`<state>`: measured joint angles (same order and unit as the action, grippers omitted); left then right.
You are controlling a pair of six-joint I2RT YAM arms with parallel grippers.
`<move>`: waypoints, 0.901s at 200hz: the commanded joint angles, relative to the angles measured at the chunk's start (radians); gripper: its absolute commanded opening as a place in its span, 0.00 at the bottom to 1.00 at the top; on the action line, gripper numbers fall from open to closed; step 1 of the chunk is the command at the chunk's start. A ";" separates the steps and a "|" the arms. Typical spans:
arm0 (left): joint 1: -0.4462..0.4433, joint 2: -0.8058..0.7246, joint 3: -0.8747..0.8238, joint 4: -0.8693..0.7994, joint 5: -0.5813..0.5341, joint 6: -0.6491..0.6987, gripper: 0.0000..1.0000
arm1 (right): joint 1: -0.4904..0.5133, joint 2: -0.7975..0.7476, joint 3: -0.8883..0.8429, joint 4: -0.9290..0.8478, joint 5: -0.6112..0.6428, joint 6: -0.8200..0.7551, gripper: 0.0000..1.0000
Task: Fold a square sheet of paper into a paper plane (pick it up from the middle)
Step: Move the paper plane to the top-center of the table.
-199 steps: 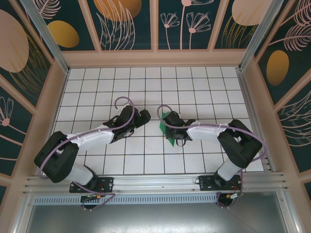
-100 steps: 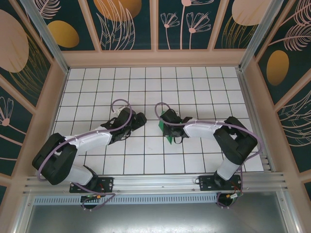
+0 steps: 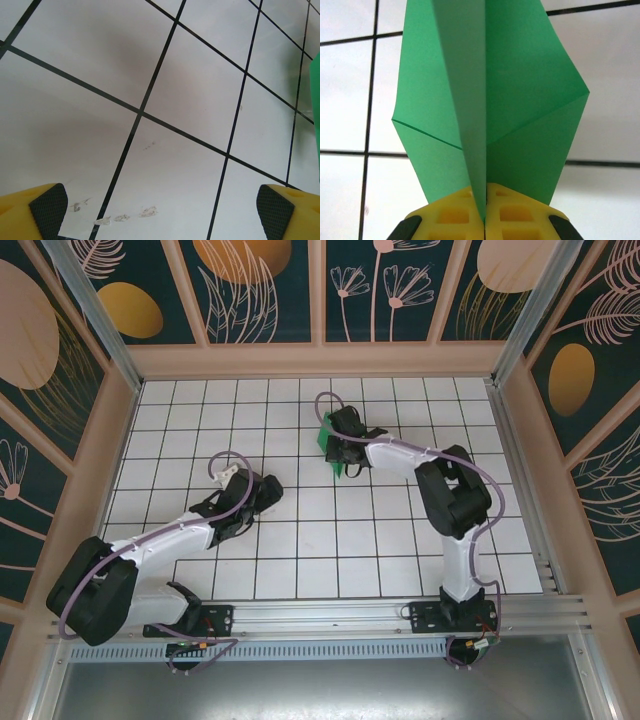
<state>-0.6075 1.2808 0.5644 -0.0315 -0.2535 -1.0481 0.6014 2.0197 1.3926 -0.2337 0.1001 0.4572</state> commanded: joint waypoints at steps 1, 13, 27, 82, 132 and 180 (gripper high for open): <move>0.007 -0.007 -0.005 -0.027 -0.028 0.006 0.99 | -0.013 0.047 0.053 -0.061 -0.032 -0.038 0.08; 0.009 0.000 -0.005 -0.023 -0.026 0.009 0.99 | -0.020 0.067 0.062 -0.071 -0.034 -0.036 0.08; 0.008 0.010 -0.001 -0.018 -0.022 0.014 0.99 | -0.025 0.084 0.066 -0.075 -0.039 -0.034 0.09; 0.008 0.035 0.010 -0.015 -0.015 0.018 0.99 | -0.029 0.133 0.068 -0.105 -0.031 -0.019 0.16; 0.016 0.025 0.040 -0.030 -0.039 0.031 0.99 | -0.026 0.128 0.081 -0.132 -0.018 0.000 0.17; 0.037 0.003 0.144 -0.100 -0.115 0.106 0.99 | -0.027 -0.006 0.160 -0.181 -0.018 0.000 0.32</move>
<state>-0.5823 1.3079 0.6365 -0.0788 -0.2977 -1.0107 0.5774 2.1120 1.4956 -0.3504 0.0715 0.4561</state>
